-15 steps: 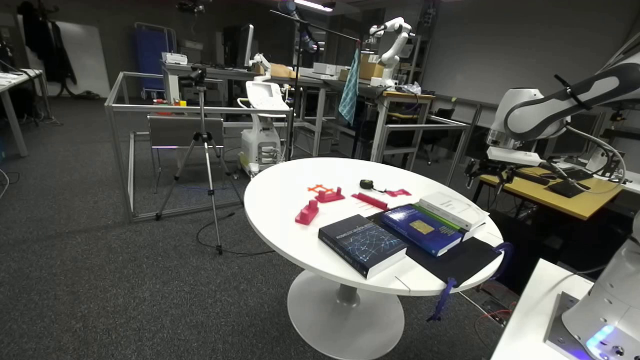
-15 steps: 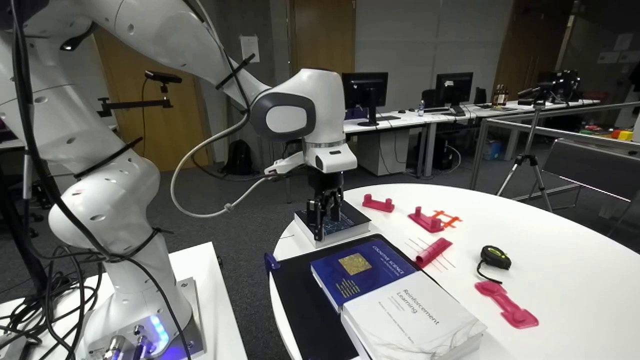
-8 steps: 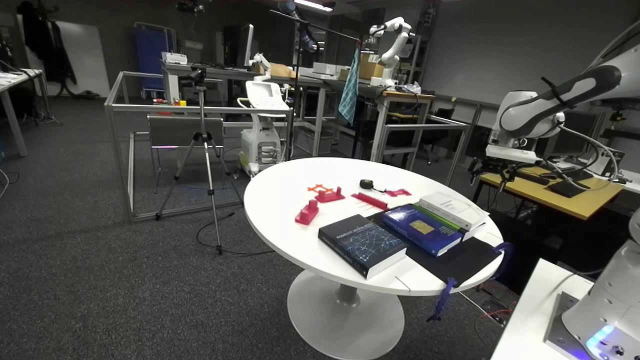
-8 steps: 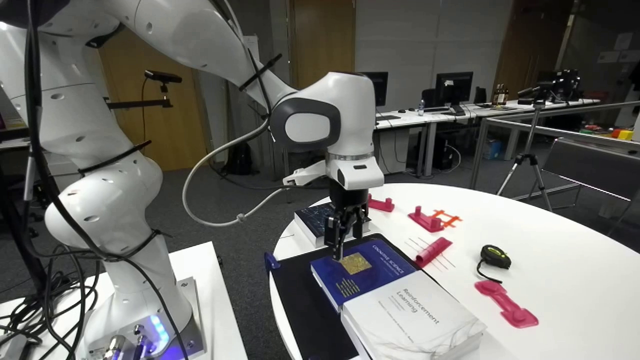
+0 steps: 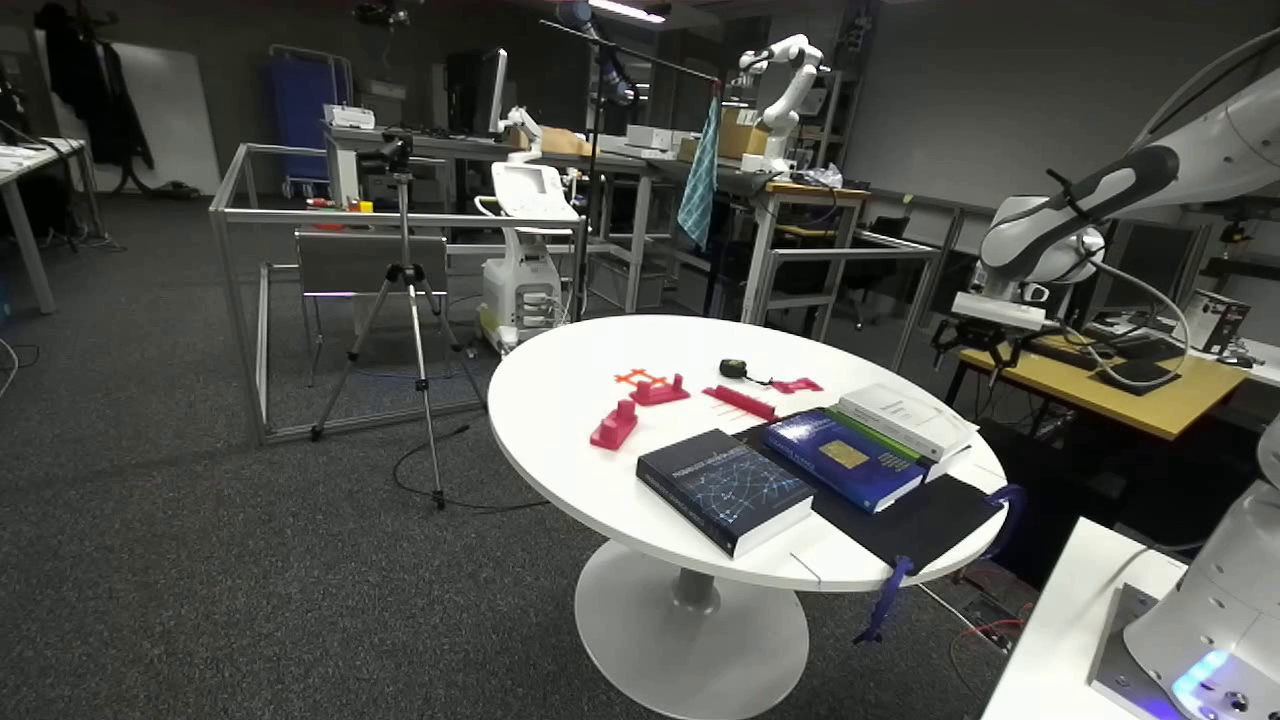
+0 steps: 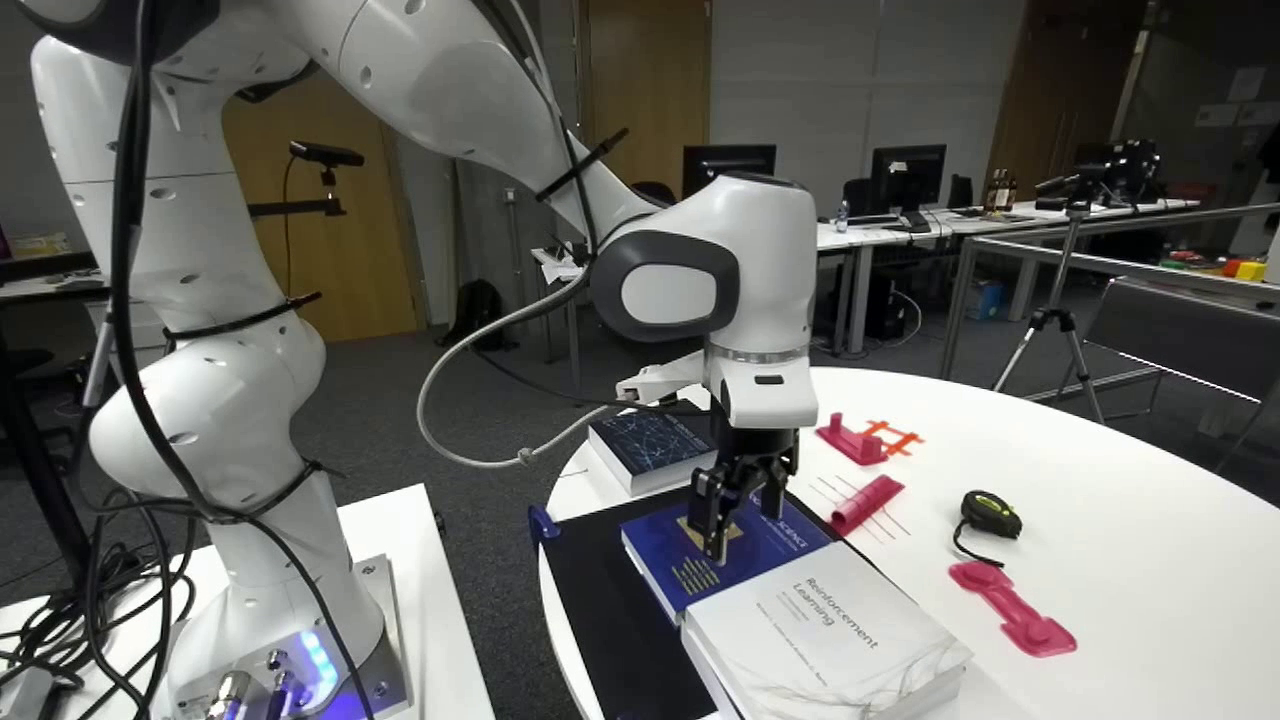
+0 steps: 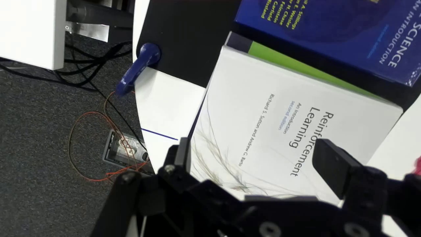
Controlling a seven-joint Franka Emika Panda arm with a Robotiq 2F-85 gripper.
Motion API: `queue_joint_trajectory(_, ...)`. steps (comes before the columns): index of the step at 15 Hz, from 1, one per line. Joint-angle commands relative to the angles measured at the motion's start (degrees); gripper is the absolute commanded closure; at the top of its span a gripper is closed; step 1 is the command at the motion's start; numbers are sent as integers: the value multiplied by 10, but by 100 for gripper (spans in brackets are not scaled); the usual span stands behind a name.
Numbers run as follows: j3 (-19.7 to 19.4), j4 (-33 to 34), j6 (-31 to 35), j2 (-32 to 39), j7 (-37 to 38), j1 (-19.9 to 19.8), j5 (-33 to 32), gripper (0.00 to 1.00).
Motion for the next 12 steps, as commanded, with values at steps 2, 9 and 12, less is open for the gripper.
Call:
queue_joint_trajectory(2, -22, 42, 54, 59, 17, 2, 34, 0)
queue_joint_trajectory(9, -38, 45, 59, 81, -4, 12, 52, 0)
queue_joint_trajectory(12, -38, 45, 59, 81, -4, 13, 52, 0)
